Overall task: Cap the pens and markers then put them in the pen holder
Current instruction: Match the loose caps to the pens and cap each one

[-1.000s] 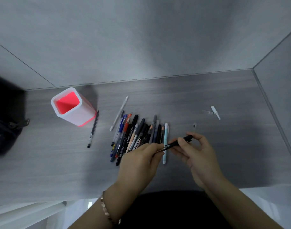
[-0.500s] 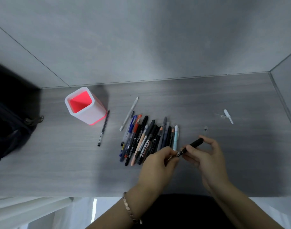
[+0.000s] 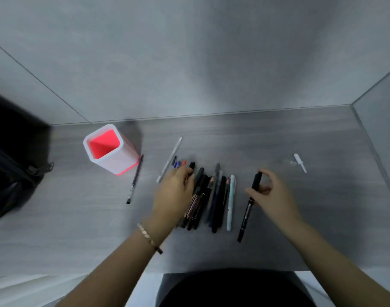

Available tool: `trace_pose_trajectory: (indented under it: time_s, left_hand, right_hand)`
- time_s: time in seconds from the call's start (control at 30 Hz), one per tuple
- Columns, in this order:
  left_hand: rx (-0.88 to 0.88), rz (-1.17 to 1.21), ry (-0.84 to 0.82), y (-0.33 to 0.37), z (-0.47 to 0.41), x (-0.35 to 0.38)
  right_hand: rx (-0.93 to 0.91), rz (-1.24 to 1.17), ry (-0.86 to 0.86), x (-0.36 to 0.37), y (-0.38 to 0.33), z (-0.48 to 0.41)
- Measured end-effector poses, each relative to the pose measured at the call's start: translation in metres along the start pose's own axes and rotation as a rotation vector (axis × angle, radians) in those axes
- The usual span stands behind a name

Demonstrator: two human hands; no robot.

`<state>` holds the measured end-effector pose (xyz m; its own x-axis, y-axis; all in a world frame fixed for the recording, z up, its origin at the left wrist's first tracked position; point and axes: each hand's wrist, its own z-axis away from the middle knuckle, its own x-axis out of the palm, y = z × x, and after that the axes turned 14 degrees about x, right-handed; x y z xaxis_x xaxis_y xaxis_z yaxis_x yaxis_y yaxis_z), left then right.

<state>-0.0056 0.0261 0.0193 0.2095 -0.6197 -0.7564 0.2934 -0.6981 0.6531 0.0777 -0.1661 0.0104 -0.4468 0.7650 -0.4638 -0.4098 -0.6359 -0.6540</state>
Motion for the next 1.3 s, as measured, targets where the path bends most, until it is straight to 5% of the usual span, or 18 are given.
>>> trace_pose_trajectory:
  time_s: [0.2, 0.37, 0.5, 0.57, 0.73, 1.0, 1.07, 1.23, 1.3]
  left_hand:
    - [-0.166, -0.394, -0.08, -0.046, -0.044, -0.014]
    - [-0.168, -0.375, -0.121, -0.059, -0.056, -0.009]
    - [-0.124, -0.344, -0.084, -0.058, -0.056, -0.01]
    - [-0.122, -0.259, -0.052, -0.049, -0.051, -0.012]
    - [-0.229, 0.073, 0.044, -0.006, -0.021, -0.011]
    - [-0.23, 0.505, -0.059, 0.036, 0.02, 0.009]
    - [-0.249, 0.598, -0.112, 0.043, 0.025, 0.013]
    - [-0.351, 0.811, -0.186, 0.059, 0.036, 0.009]
    - [-0.353, 0.909, -0.213, 0.066, 0.039, 0.005]
  right_hand:
    - [-0.083, 0.269, 0.035, 0.01, 0.012, -0.016]
    - [-0.062, 0.306, 0.111, -0.016, 0.012, -0.031]
    - [-0.073, 0.33, 0.378, -0.06, 0.015, -0.06]
    - [-0.061, 0.388, 0.415, -0.075, 0.01, -0.071]
    - [-0.121, 0.482, 0.105, -0.061, 0.004, -0.074]
    - [-0.032, 0.423, 0.121, -0.025, 0.022, -0.062]
    - [-0.013, 0.304, 0.1, -0.026, 0.023, -0.058]
    - [0.175, -0.602, -0.138, -0.04, 0.007, -0.024]
    - [0.182, -0.75, -0.243, -0.044, 0.003, -0.011]
